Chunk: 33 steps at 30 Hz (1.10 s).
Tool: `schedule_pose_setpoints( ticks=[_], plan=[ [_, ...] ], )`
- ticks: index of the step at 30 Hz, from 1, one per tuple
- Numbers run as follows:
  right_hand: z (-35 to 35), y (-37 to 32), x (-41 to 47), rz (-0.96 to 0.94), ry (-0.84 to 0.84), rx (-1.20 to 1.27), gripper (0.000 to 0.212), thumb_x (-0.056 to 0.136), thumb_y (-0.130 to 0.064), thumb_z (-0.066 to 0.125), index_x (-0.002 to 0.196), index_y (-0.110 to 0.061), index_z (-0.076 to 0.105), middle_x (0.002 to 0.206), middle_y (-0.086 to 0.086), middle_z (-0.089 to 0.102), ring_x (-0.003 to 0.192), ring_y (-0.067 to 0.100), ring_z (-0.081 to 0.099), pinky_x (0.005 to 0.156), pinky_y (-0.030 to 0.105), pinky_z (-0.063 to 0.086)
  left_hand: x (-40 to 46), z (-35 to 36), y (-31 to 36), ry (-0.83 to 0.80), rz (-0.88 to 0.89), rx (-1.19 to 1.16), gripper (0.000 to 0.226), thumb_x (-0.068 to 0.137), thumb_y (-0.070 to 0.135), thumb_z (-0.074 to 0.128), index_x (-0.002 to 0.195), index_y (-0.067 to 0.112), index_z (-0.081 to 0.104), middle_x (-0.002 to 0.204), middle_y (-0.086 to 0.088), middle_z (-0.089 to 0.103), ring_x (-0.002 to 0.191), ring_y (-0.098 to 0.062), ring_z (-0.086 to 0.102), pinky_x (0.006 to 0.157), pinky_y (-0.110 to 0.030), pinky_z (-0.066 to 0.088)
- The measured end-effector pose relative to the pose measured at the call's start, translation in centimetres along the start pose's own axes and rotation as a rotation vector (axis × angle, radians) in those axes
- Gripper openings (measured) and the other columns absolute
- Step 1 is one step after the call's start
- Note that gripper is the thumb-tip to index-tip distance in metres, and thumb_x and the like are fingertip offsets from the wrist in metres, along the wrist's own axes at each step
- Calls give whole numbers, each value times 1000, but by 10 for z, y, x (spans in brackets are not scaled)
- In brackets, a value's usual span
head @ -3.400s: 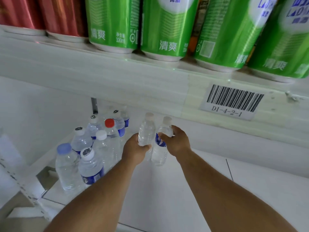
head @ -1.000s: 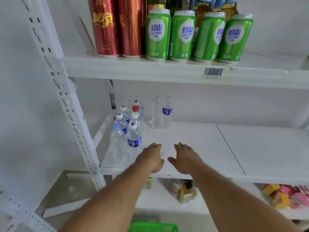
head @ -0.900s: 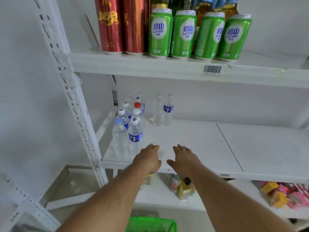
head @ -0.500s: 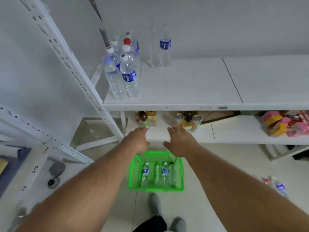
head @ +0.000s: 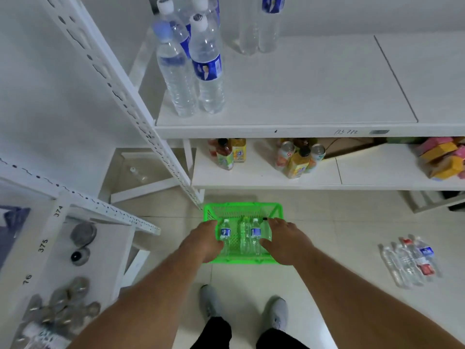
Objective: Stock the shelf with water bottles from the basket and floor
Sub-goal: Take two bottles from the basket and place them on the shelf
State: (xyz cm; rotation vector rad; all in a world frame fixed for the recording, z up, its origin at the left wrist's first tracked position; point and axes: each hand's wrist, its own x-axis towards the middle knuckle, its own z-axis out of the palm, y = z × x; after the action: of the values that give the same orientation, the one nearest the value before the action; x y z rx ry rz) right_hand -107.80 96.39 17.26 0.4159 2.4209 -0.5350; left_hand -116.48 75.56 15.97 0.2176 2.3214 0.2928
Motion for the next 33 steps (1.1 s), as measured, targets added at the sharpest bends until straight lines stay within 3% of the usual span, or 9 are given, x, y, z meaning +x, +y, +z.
schedule_pose_setpoints(
  ticks=[10, 17, 22, 26, 29, 33],
  plan=[
    [101, -10, 130, 162, -129, 113, 71, 98, -51, 48, 155, -13, 26, 155, 10, 38, 139, 30, 42, 110, 37, 38, 140, 58, -73, -127, -25, -119, 73, 90, 38, 61, 152, 17, 28, 148, -10, 43, 130, -24, 48, 105, -29, 40],
    [213, 41, 287, 336, -147, 346, 67, 97, -48, 53, 149, -9, 37, 141, 15, 55, 125, 30, 56, 99, 31, 46, 279, 176, -112, -110, -133, -269, 66, 85, 31, 65, 144, 14, 40, 140, -9, 54, 122, -25, 56, 98, -28, 45],
    [307, 72, 405, 371, -122, 453, 50, 99, -39, 53, 136, -5, 51, 132, 19, 58, 119, 34, 58, 96, 33, 47, 386, 278, -145, -62, -235, -306, 67, 84, 32, 68, 142, 11, 42, 136, -11, 56, 116, -27, 59, 90, -27, 47],
    [368, 89, 481, 362, -113, 445, 27, 98, -32, 52, 108, -9, 59, 107, 16, 61, 92, 30, 57, 78, 30, 45, 452, 343, -166, -51, -283, -289, 65, 86, 32, 67, 141, 6, 42, 136, -15, 56, 115, -30, 59, 80, -26, 44],
    [401, 96, 518, 369, -87, 426, 31, 99, -27, 52, 122, -7, 57, 111, 15, 60, 108, 34, 60, 78, 28, 39, 490, 377, -178, -37, -316, -282, 63, 87, 33, 68, 138, 6, 43, 136, -16, 56, 116, -32, 60, 82, -30, 47],
    [435, 93, 540, 381, -35, 361, 35, 97, -24, 53, 127, -6, 53, 122, 17, 62, 112, 35, 60, 83, 31, 46, 520, 408, -189, -19, -348, -317, 65, 83, 37, 71, 135, 8, 45, 130, -15, 59, 107, -32, 64, 81, -31, 51]
  ],
)
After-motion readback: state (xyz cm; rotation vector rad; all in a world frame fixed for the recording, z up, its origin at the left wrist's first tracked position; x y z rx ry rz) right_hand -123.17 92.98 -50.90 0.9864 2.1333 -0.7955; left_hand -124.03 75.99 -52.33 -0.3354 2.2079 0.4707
